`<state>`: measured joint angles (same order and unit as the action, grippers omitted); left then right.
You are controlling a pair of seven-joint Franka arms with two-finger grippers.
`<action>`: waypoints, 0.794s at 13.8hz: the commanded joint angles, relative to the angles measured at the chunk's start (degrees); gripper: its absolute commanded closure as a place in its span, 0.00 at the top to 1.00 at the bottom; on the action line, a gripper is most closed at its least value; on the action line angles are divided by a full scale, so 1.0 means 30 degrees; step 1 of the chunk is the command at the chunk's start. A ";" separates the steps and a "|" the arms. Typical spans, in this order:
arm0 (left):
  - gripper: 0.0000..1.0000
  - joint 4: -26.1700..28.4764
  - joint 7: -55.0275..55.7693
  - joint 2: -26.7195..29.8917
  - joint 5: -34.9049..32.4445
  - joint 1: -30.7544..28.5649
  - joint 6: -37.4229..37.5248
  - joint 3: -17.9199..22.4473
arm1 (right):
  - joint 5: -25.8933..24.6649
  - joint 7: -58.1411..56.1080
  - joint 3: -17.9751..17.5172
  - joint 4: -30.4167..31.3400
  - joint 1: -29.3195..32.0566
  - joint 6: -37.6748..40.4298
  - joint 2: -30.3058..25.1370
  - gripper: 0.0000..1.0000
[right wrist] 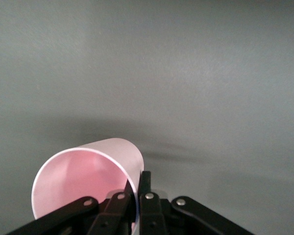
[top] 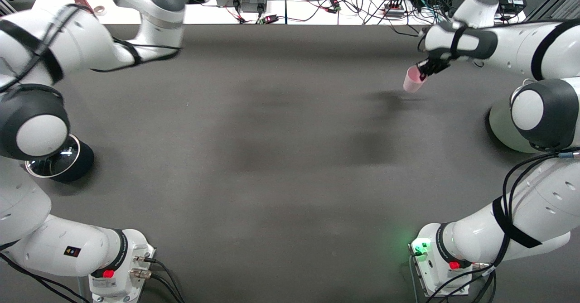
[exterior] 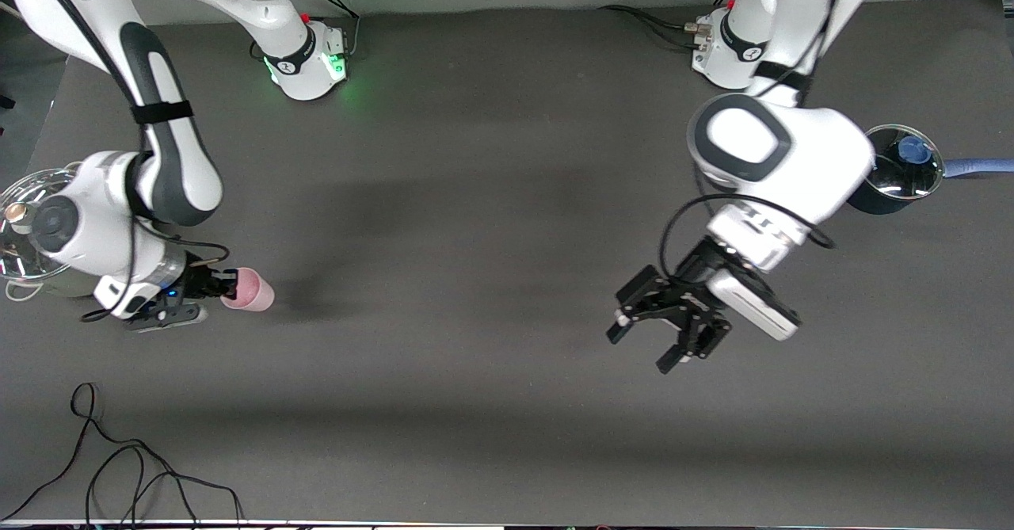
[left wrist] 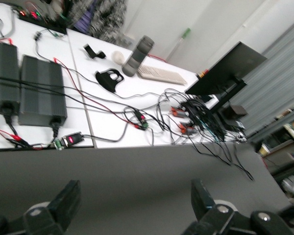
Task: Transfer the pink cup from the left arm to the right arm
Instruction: 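Open the left gripper and withdraw it while the right gripper pulls the cup away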
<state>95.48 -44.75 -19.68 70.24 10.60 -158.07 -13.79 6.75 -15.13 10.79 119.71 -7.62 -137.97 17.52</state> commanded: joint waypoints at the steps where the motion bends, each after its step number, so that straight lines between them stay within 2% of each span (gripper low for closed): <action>1: 1.00 0.1277 0.0035 0.1517 -0.1229 -0.2353 0.4449 -0.0237 | -0.0200 -0.0668 0.0242 0.2280 -0.0303 -0.2520 -0.0655 0.00; 3: 1.00 0.0874 0.1518 0.1638 -0.4380 -0.4432 0.9276 -0.0237 | 0.0004 -0.0729 0.0213 0.2370 -0.0303 -0.2760 -0.0392 0.00; 4: 1.00 -0.0116 0.2893 0.1522 -0.6633 -0.5312 1.1738 -0.0237 | 0.0034 -0.0729 0.0213 0.2342 -0.0274 -0.2819 -0.0304 0.00; 6: 1.00 -0.1934 0.5064 0.1404 -0.9718 -0.6255 1.5990 -0.0237 | 0.0035 -0.0758 0.0213 0.2486 -0.0274 -0.3430 0.0018 0.00; 11: 1.00 -0.3579 0.9374 0.1990 -1.8210 -0.6669 2.1451 -0.0237 | 0.0064 -0.1081 0.0184 0.2634 -0.0215 -0.4021 0.0518 0.00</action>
<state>87.09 -22.22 -14.46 23.75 -9.48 -98.45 -13.95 6.74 -16.90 10.83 127.17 -7.87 -148.92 19.17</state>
